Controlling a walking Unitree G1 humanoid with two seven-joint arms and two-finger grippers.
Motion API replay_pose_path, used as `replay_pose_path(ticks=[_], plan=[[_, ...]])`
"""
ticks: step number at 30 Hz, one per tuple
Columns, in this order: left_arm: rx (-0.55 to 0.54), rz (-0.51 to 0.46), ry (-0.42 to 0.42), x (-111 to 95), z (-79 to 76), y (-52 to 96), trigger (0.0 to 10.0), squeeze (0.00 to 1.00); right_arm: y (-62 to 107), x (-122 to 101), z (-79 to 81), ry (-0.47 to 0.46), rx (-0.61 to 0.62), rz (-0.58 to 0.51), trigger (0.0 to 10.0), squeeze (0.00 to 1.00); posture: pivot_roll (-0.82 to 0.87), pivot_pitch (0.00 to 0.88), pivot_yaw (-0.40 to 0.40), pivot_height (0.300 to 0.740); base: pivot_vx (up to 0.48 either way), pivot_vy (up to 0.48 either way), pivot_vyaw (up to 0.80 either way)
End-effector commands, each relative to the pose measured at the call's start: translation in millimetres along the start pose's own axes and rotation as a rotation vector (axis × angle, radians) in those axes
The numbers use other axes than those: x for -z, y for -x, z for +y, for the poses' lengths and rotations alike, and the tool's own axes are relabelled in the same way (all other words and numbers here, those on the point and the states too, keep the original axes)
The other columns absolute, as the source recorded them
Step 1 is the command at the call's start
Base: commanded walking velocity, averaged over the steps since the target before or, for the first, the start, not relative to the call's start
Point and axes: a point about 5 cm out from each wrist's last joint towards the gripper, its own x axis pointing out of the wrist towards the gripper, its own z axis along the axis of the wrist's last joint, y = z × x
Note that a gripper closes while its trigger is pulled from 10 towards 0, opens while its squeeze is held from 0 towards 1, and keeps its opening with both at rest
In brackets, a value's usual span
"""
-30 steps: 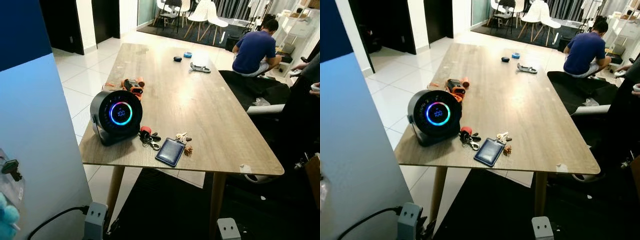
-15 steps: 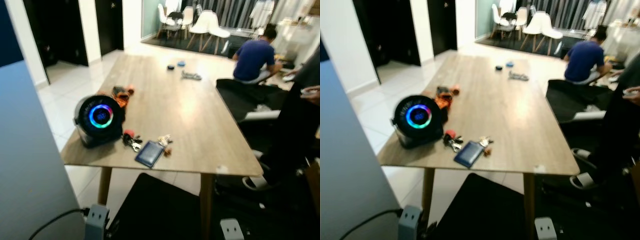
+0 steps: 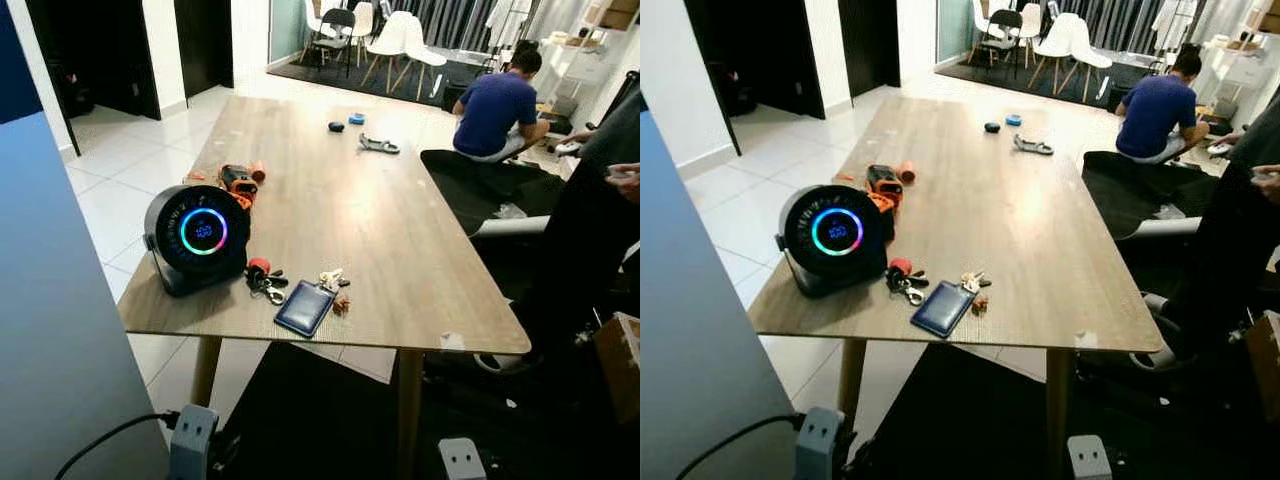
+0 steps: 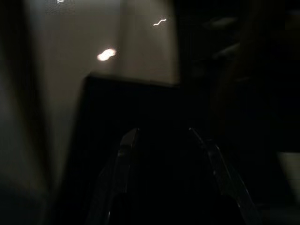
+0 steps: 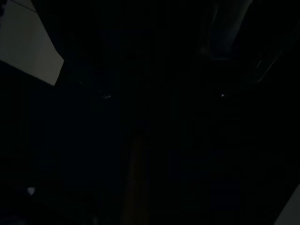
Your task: Hang keys on a hook
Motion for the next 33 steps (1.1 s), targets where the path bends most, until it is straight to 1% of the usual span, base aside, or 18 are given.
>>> replay_pose_path(ticks=[1,4,5,7,8,11,12,13,14,16,20,23,25,26,29,30,32,33], plan=[[0.098,-0.037,-0.035,-6,-2.7,6.2,10.0,0.0,0.2,-5,-11.4,-0.018,0.029,-0.034,10.0,0.0,0.09,0.052,-0.067,0.74,0.0,0.0,0.0],[0.138,-0.097,-0.071,-19,-1.2,11.1,10.0,0.0,-0.9,-16,-18.3,-0.038,0.038,-0.091,10.0,0.0,0.09,0.055,-0.071,0.74,0.0,0.0,0.0],[0.138,-0.097,-0.071,-19,-1.2,11.1,10.0,0.0,-0.9,-16,-18.3,-0.038,0.038,-0.091,10.0,0.0,0.09,0.055,-0.071,0.74,0.0,0.0,0.0],[0.153,-0.154,-0.099,-33,-1.0,13.0,10.0,0.0,-1.1,-23,-22.9,-0.04,0.034,-0.129,10.0,0.0,0.1,0.057,-0.07,0.74,0.0,0.0,0.0],[0.153,-0.154,-0.099,-33,-1.0,13.0,10.0,0.0,-1.1,-23,-22.9,-0.04,0.034,-0.129,10.0,0.0,0.1,0.057,-0.07,0.74,0.0,0.0,0.0],[0.151,-0.301,-0.131,-68,-2.9,11.8,10.0,0.0,-0.3,-29,-30.5,-0.03,0.037,-0.163,10.0,0.0,0.09,0.059,-0.069,0.74,0.0,0.0,0.0],[0.151,-0.301,-0.131,-68,-2.9,11.8,10.0,0.0,-0.3,-29,-30.5,-0.03,0.037,-0.163,10.0,0.0,0.09,0.059,-0.069,0.74,0.0,0.0,0.0],[0.164,-0.342,-0.129,-79,-4.5,12.0,10.0,0.0,-0.1,-30,-32.1,-0.031,0.04,-0.169,10.0,0.0,0.09,0.059,-0.069,0.74,0.0,0.0,0.0],[0.164,-0.342,-0.129,-79,-4.5,12.0,10.0,0.0,-0.1,-30,-32.1,-0.031,0.04,-0.169,10.0,0.0,0.09,0.059,-0.069,0.74,0.0,0.0,0.0],[0.209,-0.421,-0.13,-104,-8.6,12.6,10.0,0.0,-0.1,-32,-33.7,-0.037,0.041,-0.183,10.0,0.0,0.09,0.061,-0.067,0.74,0.0,0.0,0.0],[0.284,-0.499,-0.147,-136,-15.4,12.3,10.0,0.0,-1.0,-35,-31.6,-0.038,0.036,-0.193,10.0,0.0,0.09,0.064,-0.067,0.74,0.0,0.0,0.0],[0.286,-0.521,-0.161,-149,-17.5,8.2,10.0,0.0,-1.8,-35,-28.3,-0.036,0.027,-0.192,10.0,0.0,0.09,0.066,-0.072,0.74,0.0,0.0,0.0],[0.268,-0.522,-0.181,-161,-19.4,-2.0,10.0,0.0,-3.3,-37,-23.4,-0.03,0.016,-0.191,10.0,0.0,0.09,0.068,-0.074,0.74,0.0,0.0,0.0],[0.225,-0.504,-0.195,-167,-18.8,-10.6,10.0,0.0,-4.5,-39,-20.0,-0.026,0.008,-0.188,10.0,0.0,0.09,0.07,-0.074,0.74,0.0,0.0,0.0],[0.208,-0.503,-0.203,-168,-18.3,-12.9,10.0,0.0,-4.9,-39,-19.1,-0.025,0.006,-0.187,10.0,0.0,0.09,0.07,-0.074,0.74,0.0,0.0,0.0],[0.189,-0.477,-0.225,-168,-18.1,-20.3,10.0,0.0,-6.2,-41,-16.3,-0.019,0.001,-0.183,10.0,0.0,0.09,0.074,-0.075,0.74,0.0,0.0,0.0],[0.176,-0.445,-0.248,-167,-18.8,-28.2,10.0,0.0,-7.4,-43,-13.9,-0.012,-0.004,-0.179,10.0,0.0,0.09,0.077,-0.077,0.74,0.0,0.0,0.0],[0.176,-0.445,-0.248,-167,-18.8,-28.2,10.0,0.0,-7.4,-43,-13.9,-0.012,-0.004,-0.179,10.0,0.0,0.09,0.077,-0.077,0.74,0.0,0.0,0.0]])
